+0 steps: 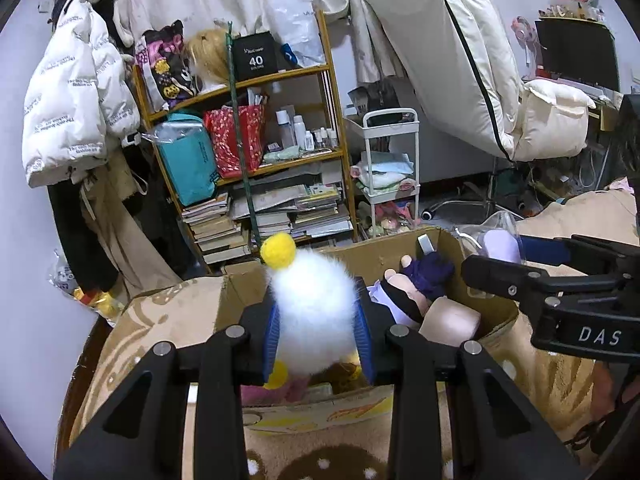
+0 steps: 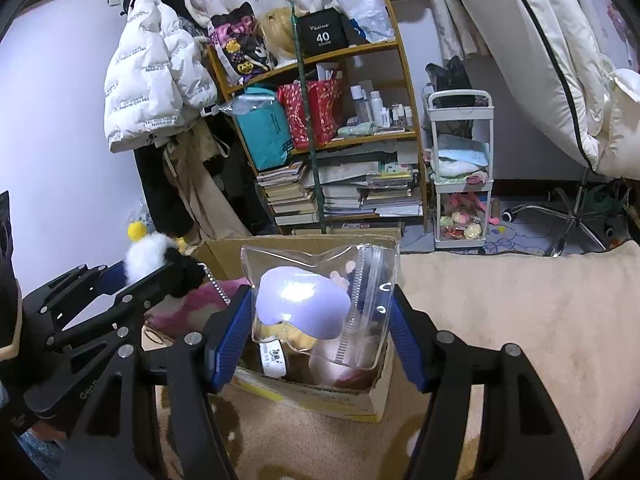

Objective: Organize soft objects
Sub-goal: 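Open left gripper dropping pompom into box while right gripper releases clear bag inside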

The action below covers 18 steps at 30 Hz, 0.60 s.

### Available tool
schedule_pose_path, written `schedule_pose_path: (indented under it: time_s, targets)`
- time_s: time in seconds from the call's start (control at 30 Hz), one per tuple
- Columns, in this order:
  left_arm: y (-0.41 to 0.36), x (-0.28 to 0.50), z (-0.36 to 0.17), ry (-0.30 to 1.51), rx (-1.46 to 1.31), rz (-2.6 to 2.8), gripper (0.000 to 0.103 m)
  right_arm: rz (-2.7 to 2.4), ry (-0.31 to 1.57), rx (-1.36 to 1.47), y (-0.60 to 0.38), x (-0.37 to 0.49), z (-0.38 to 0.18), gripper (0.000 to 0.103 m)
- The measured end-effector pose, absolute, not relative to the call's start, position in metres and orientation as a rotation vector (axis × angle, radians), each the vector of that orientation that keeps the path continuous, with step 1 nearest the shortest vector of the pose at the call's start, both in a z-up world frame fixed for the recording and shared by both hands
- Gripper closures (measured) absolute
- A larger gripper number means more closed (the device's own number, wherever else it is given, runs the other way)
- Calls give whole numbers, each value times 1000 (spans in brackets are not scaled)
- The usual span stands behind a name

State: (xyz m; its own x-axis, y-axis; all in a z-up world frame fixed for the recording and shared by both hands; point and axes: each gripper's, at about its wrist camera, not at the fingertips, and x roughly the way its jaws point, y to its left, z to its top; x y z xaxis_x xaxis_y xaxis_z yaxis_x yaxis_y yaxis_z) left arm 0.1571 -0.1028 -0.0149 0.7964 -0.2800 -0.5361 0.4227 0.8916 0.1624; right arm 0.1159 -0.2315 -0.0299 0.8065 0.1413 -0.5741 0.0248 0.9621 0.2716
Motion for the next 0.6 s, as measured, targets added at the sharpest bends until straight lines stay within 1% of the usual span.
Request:
schedule_pose_path:
  time_s: [0.2,0.3,0.37,0.4,0.43,0.5,0.6]
  targets:
    - [-105,172,-28,577,252,-389,70,61,665,281,-234,128,-43,33]
    - [-105,176,-33,597,238,-385,68,68,677,295,-236,131,-48,30]
    - [-106,177,-36,607,240,-374,62,77,685,296,-235,133,-50,29]
    - [-106,177,-36,605,242,-366,51,81,686,291,-234,133,-51,28]
    - [-105,175,-36,596,240,-363,46,82,686,285,-233,132,-52,28]
    - [-104,173,-34,588,230,-368,45,90,685,278,-231,132,-52,27]
    - [-101,171,-32,595,221,-360,39,93,685,280,-231,132,-52,25]
